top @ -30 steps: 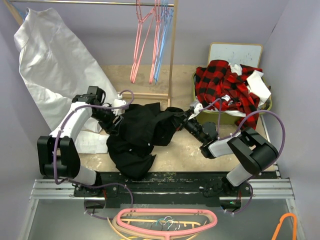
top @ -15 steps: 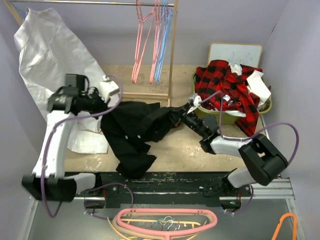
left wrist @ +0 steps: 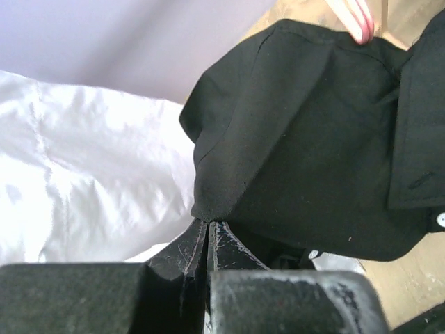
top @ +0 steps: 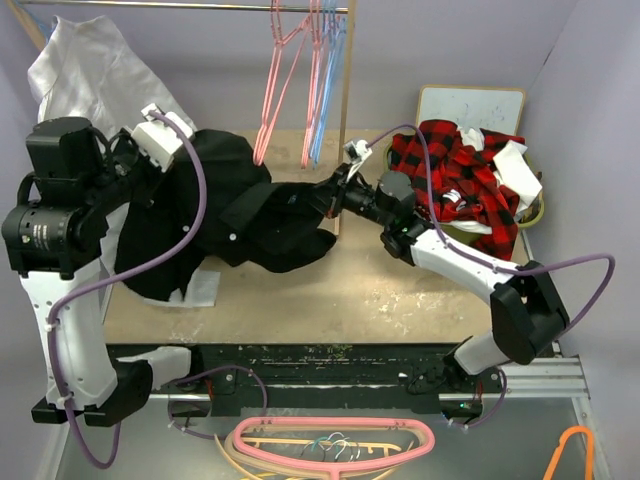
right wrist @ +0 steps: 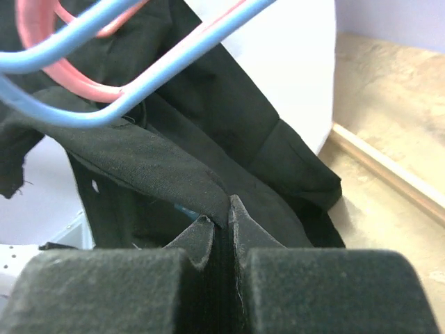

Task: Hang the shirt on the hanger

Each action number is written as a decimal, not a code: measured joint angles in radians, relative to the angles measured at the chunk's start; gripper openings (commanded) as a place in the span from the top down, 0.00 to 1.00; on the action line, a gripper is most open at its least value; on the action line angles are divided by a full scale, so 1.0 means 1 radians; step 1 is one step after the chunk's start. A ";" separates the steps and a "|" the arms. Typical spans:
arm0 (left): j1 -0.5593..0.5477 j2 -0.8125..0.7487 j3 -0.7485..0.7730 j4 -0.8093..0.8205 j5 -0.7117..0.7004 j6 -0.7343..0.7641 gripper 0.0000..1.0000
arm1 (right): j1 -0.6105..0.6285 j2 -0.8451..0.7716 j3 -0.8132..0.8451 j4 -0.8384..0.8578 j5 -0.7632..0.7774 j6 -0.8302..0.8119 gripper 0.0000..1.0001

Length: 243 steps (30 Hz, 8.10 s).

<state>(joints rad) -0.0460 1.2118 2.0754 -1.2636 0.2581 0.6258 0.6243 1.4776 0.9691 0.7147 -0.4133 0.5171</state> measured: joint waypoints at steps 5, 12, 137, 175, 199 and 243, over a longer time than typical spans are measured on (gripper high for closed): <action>0.000 -0.036 -0.209 0.021 0.001 0.001 1.00 | 0.051 0.022 -0.005 -0.042 -0.003 0.015 1.00; 0.000 -0.058 -0.575 0.005 0.086 0.004 1.00 | 0.186 -0.017 -0.164 -0.054 0.053 -0.093 1.00; -0.054 0.315 -0.760 0.616 -0.358 -0.199 0.87 | 0.004 0.311 0.044 -0.241 0.181 0.096 1.00; -0.380 0.356 -0.818 0.449 0.003 -0.478 0.41 | -0.003 0.252 0.082 -0.259 0.186 0.247 1.00; -0.241 0.238 -0.793 0.428 0.061 -0.441 1.00 | -0.003 0.044 -0.119 -0.145 0.215 0.200 0.00; -0.153 0.141 -0.828 0.290 0.348 -0.293 0.99 | 0.048 0.034 0.755 -0.835 0.693 -0.216 0.76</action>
<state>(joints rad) -0.1986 1.3525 1.2476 -0.9733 0.6056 0.3332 0.6727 1.5120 1.7237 -0.1207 0.2798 0.3008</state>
